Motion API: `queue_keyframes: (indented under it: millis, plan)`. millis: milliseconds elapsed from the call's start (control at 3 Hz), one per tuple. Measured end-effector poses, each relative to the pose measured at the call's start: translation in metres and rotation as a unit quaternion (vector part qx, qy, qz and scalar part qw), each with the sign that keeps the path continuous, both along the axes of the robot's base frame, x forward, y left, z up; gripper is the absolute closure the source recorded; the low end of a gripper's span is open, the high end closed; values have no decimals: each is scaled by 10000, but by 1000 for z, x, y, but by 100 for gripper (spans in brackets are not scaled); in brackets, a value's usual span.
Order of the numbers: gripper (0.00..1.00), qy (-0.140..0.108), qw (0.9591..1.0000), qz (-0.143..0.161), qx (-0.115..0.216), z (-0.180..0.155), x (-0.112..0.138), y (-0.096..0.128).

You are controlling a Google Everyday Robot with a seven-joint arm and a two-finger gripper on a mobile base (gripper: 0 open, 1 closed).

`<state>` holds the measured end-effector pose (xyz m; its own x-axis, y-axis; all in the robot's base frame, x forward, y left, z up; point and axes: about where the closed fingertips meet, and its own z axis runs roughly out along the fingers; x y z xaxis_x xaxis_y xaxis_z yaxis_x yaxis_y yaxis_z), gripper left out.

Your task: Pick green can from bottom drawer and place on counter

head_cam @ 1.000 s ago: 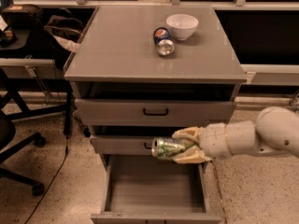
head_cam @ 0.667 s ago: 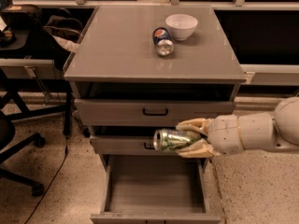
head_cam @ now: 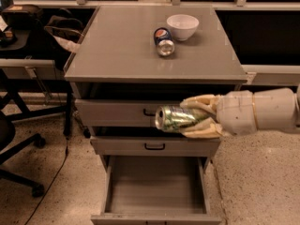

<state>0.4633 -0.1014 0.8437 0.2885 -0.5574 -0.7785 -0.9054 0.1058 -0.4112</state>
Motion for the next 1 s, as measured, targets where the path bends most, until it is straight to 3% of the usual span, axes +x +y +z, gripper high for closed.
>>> queue_keyframes:
  millis: [333,667,1000]
  plan:
    - [100,-184,9998,-8,16,27,9,3]
    - [100,-507,9983,-239,136,83,43,10]
    - [100,-506,9983,-240,137,83,43,10]
